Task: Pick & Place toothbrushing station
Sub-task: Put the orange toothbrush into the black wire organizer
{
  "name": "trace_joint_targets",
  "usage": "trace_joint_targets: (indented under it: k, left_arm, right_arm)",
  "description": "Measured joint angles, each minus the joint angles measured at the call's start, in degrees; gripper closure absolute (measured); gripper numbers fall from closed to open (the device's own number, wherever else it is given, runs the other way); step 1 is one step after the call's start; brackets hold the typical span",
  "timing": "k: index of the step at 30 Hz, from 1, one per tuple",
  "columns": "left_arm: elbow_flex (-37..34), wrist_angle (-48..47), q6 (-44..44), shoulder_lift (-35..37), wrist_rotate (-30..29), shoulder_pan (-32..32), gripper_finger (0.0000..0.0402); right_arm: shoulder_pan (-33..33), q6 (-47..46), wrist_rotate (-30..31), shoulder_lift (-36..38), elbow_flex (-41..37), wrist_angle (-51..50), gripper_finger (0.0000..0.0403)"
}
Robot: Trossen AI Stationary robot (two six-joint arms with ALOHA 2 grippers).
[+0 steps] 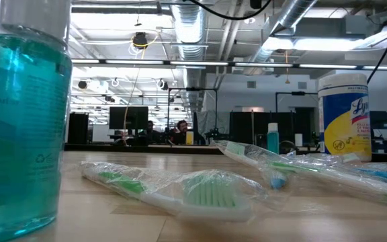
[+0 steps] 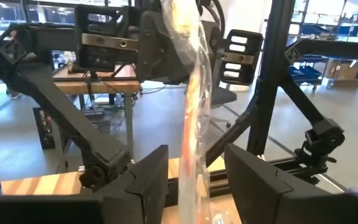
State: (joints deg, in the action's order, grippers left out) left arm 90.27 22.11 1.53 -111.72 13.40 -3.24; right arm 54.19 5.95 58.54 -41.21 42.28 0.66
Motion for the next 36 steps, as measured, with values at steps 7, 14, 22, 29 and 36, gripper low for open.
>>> trace_joint_targets:
  k: [7,14,22,29,36]
  left_arm:
    - [3.37,-4.35,-0.17,0.11,-0.49,-0.01,0.0245]
    - [3.59,-8.06,-1.03,0.11,-1.69,-0.32,0.0245]
    - [3.62,-8.58,-1.2,0.11,-1.83,-1.72,0.0247]
    - [3.66,-11.21,-1.27,0.11,-3.93,-2.04,0.0249]
    - [3.66,-11.89,-1.27,0.11,-4.15,-2.11,0.0262]
  right_arm:
    - [-0.59,-1.26,-0.11,-0.14,0.0,-0.3,0.0398]
    - [-3.49,-3.02,-3.08,-2.78,0.0,-0.74,0.0398]
    - [-6.61,-6.23,-5.34,-5.81,0.0,-1.76,0.0398]
    - [-10.45,-7.47,-9.88,-6.95,0.01,-1.54,0.0398]
    - [-13.34,-7.94,-13.79,-6.91,0.01,-1.57,0.0398]
